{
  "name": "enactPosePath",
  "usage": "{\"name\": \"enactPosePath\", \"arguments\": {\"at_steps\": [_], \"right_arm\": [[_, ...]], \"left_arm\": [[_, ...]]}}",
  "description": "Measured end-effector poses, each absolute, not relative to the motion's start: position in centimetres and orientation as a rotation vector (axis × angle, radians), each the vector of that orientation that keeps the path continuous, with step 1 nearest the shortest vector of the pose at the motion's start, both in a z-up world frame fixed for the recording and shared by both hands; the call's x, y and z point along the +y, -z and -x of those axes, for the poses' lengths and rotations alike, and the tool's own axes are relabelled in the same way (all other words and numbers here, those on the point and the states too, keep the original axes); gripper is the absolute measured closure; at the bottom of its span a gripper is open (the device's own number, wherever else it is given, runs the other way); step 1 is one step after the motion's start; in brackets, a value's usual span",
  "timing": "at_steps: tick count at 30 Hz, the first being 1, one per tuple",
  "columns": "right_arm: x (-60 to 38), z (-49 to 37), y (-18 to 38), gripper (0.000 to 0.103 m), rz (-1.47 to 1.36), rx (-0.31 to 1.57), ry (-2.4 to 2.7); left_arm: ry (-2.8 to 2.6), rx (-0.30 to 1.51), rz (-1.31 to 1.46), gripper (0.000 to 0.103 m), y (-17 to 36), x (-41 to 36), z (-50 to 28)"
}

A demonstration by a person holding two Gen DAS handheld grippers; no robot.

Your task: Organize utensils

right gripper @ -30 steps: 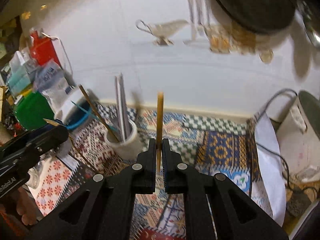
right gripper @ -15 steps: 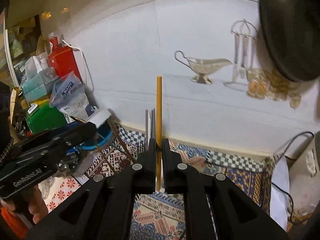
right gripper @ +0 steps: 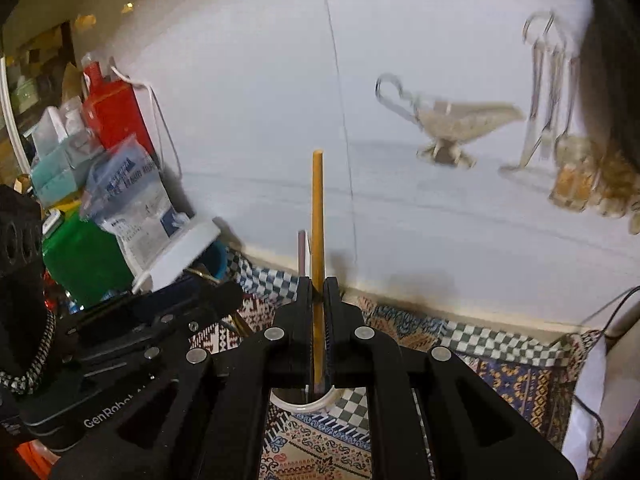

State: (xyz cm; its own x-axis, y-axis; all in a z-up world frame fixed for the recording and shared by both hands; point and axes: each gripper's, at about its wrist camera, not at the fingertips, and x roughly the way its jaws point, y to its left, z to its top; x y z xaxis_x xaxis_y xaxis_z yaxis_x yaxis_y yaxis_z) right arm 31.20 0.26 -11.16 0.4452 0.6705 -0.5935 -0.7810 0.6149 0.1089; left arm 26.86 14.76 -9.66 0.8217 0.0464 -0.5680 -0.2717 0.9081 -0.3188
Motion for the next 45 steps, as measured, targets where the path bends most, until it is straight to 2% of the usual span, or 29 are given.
{"name": "enactPosePath", "arguments": {"at_steps": [9,18,21,24,36,45], "right_arm": [[1.6,-32.3,15.0,0.098,0.263,0.756,-0.914],[1.5,-32.5,15.4,0.097,0.274,0.810,-0.942],[1.1,-32.2,15.3,0.092,0.269,0.821,-0.943],[0.4,-31.5,14.7,0.086,0.263,0.800,-0.945],[-7.1,-26.2,9.3,0.086,0.209,0.619,-0.909],[-13.6,-19.3,5.0,0.086,0.125,0.451,-0.853]], "left_arm": [[-0.209,0.669,0.402,0.070,13.0,15.5,-28.4],[-0.219,0.753,0.387,0.070,14.4,15.3,-28.9],[-0.217,0.749,0.396,0.069,14.1,15.2,-28.4],[-0.208,0.740,0.396,0.069,13.4,15.0,-27.5],[-0.157,0.655,0.238,0.068,7.3,11.6,-21.4],[-0.091,0.519,0.142,0.066,2.0,7.5,-15.0]]}}
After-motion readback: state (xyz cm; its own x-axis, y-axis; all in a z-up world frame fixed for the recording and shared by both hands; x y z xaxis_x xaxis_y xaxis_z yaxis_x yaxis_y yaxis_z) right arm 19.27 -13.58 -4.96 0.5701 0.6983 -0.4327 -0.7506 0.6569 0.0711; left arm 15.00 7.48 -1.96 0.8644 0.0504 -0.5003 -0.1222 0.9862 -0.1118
